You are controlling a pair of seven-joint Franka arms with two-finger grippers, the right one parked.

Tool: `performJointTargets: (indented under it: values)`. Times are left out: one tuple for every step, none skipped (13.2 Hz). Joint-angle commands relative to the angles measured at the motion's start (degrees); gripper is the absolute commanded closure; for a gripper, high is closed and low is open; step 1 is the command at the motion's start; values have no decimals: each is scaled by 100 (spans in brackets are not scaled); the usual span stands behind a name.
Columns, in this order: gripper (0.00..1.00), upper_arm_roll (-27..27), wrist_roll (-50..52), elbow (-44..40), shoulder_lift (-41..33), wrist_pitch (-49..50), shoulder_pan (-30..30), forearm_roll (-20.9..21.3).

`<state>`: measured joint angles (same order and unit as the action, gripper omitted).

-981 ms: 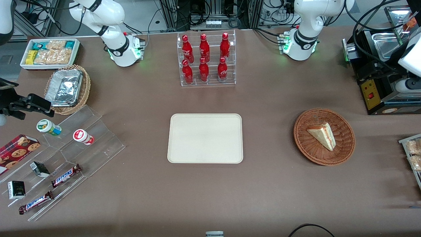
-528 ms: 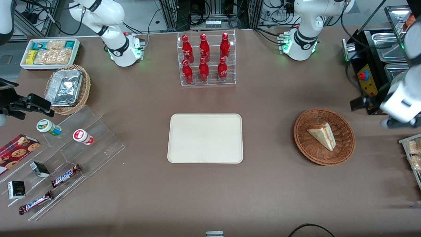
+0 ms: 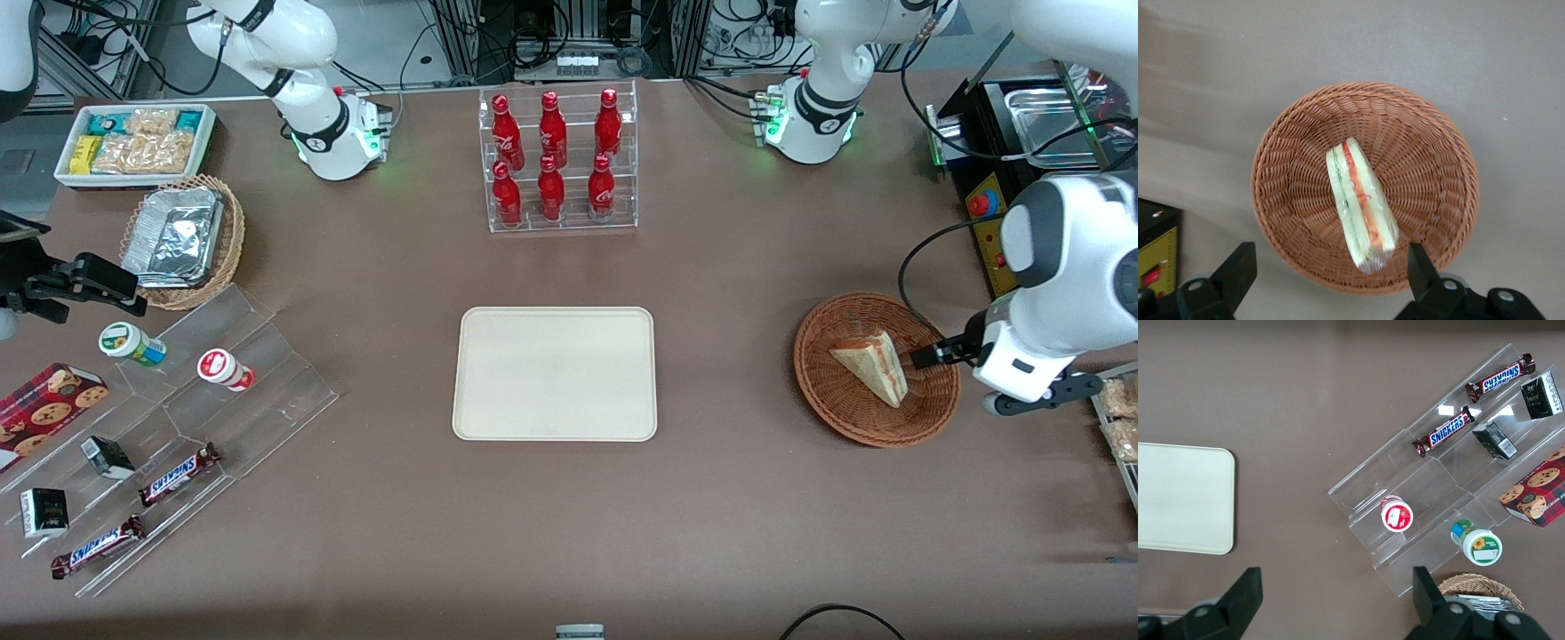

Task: Place sandwich from basket to tray
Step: 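Move the left gripper down over the sandwich in the wicker basket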

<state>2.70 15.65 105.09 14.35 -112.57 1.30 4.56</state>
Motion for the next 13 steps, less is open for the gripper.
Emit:
performJointTargets:
  values:
    - [0, 28, 681, 765, -196, -755, -7, 1]
    - [0, 28, 1085, 976, -187, -1045, -7, 1]
    - [0, 28, 1437, 1161, -187, -1274, 28, -8]
    - [0, 28, 1702, 1311, -187, -1450, 54, -16]
    - [0, 20, 1983, 1486, -187, -1687, 55, -51]
    - [0, 20, 2351, 1636, -187, -1951, 63, -52]
    - [0, 11, 2538, 1785, -187, -2153, 72, -52]
    - [0, 11, 2609, 1917, -179, -2347, 81, -69]
    - [0, 11, 2819, 1997, -161, -2497, 81, -69]
    - [0, 11, 2977, 2015, -109, -2550, 107, -60]
    - [0, 2, 3022, 2015, -56, -2568, 151, -60]
    - [0, 2, 3058, 2033, -12, -2568, 221, -60]
    - [0, 2, 3102, 2068, 6, -2577, 239, -60]
